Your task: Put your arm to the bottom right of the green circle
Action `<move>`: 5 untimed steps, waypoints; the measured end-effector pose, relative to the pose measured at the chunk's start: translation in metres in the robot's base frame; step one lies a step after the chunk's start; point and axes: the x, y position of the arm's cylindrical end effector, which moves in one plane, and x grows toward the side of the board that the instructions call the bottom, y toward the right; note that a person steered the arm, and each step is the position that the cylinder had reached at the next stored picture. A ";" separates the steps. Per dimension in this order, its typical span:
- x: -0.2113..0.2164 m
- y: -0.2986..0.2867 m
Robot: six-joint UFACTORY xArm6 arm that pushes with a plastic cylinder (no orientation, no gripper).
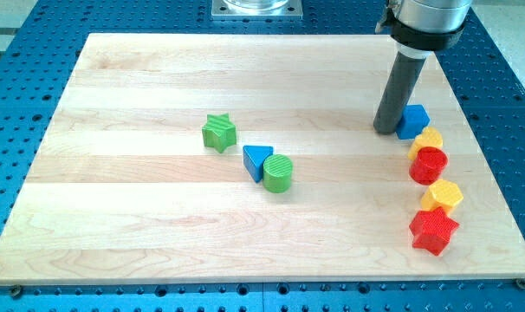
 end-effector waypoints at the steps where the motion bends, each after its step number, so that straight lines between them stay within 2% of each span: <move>1: 0.000 0.000; 4: 0.000 0.011; 5: 0.004 -0.018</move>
